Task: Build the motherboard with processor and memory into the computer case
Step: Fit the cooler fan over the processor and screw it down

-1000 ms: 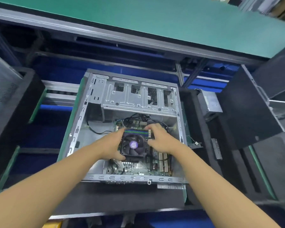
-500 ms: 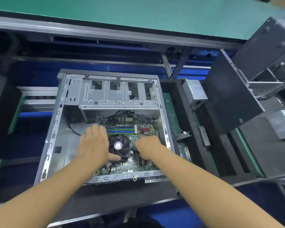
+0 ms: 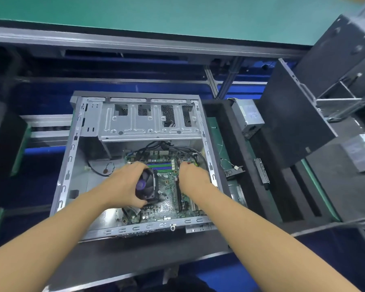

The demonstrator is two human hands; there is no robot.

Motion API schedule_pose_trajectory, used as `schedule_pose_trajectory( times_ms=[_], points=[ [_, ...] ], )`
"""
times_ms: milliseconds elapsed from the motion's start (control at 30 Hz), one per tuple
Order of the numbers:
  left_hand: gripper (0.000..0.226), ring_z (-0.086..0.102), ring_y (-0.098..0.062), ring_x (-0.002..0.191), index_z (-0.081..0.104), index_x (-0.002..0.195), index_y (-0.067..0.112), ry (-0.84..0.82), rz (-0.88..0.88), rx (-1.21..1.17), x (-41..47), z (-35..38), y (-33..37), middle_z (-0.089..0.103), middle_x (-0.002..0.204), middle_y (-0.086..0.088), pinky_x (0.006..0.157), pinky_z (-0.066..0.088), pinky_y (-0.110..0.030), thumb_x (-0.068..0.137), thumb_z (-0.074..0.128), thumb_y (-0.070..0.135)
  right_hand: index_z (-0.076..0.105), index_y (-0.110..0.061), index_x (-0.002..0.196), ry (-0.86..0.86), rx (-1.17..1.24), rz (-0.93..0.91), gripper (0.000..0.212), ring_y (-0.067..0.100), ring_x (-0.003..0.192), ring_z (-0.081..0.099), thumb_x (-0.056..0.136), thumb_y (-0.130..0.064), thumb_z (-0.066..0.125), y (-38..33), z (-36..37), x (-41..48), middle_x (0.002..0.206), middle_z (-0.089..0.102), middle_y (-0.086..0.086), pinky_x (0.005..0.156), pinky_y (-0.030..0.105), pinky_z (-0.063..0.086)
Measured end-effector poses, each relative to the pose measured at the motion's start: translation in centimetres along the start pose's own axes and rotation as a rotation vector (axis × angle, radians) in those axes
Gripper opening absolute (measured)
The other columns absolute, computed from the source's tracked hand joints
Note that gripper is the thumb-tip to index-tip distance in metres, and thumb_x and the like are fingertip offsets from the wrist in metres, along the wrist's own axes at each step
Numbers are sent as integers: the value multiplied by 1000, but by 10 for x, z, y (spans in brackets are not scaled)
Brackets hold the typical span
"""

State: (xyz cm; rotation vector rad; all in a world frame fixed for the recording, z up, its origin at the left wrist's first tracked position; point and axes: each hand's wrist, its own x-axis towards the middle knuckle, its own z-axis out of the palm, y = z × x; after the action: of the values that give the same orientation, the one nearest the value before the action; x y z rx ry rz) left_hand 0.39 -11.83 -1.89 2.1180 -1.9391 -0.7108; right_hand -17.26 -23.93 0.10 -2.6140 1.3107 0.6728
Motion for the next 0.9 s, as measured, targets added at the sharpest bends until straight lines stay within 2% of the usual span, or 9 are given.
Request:
schedule_pose_trajectory(
  times_ms=[133,233,300,367,433,500,633,800,900],
  points=[
    [61,46,-6,77,29,90,42,-2,5,66,1,-1,3,42,83,22,60,30,-18,49,68,63,49,-1,127,114,76,44,38,32,99,70,90,3,58,-1,-2,7,114,69,16,65,35,46],
    [64,53,-14,90,42,103,36,-9,15,198,6,-1,10,50,95,15,71,39,-27,53,62,71,53,-3,123,141,53,44,36,30,109,65,89,2,63,0,0,7,120,64,16,79,34,53],
    [78,52,-17,99,45,121,31,-21,21,250,10,4,17,55,107,10,83,44,-31,57,61,72,48,-3,129,165,56,42,46,29,118,59,87,0,67,-1,2,7,129,55,17,87,35,53],
    [84,50,-18,103,45,129,27,-17,22,254,15,11,23,55,112,7,89,43,-33,60,63,70,46,-4,129,149,70,28,49,31,113,64,85,3,67,0,3,6,128,57,16,79,36,52],
    [87,50,-19,105,44,133,24,-18,22,247,19,13,25,56,115,6,91,43,-32,61,65,69,48,-4,122,110,79,12,41,33,103,69,86,6,63,2,3,6,118,64,14,69,37,47],
    [91,50,-19,107,42,136,24,-33,26,257,20,13,22,55,117,6,92,43,-32,60,64,71,49,-3,121,97,75,5,38,34,99,69,86,8,61,5,2,6,114,67,14,67,36,43],
    [97,49,-19,107,41,139,25,-11,38,261,19,15,16,57,118,7,95,41,-31,58,62,75,46,-5,126,68,92,-5,41,35,98,68,88,5,59,0,3,8,113,66,14,64,38,47],
    [101,49,-19,109,38,142,25,-19,13,238,21,16,14,57,121,7,96,40,-31,59,65,75,47,-8,130,126,238,-164,39,31,116,54,93,-2,57,-2,6,14,125,53,12,88,44,52],
    [101,47,-18,108,38,140,23,-46,30,279,21,16,12,56,122,5,98,39,-31,59,64,77,53,-11,125,113,389,-262,37,27,118,49,92,5,48,-4,3,17,124,51,8,95,39,46]
  ],
)
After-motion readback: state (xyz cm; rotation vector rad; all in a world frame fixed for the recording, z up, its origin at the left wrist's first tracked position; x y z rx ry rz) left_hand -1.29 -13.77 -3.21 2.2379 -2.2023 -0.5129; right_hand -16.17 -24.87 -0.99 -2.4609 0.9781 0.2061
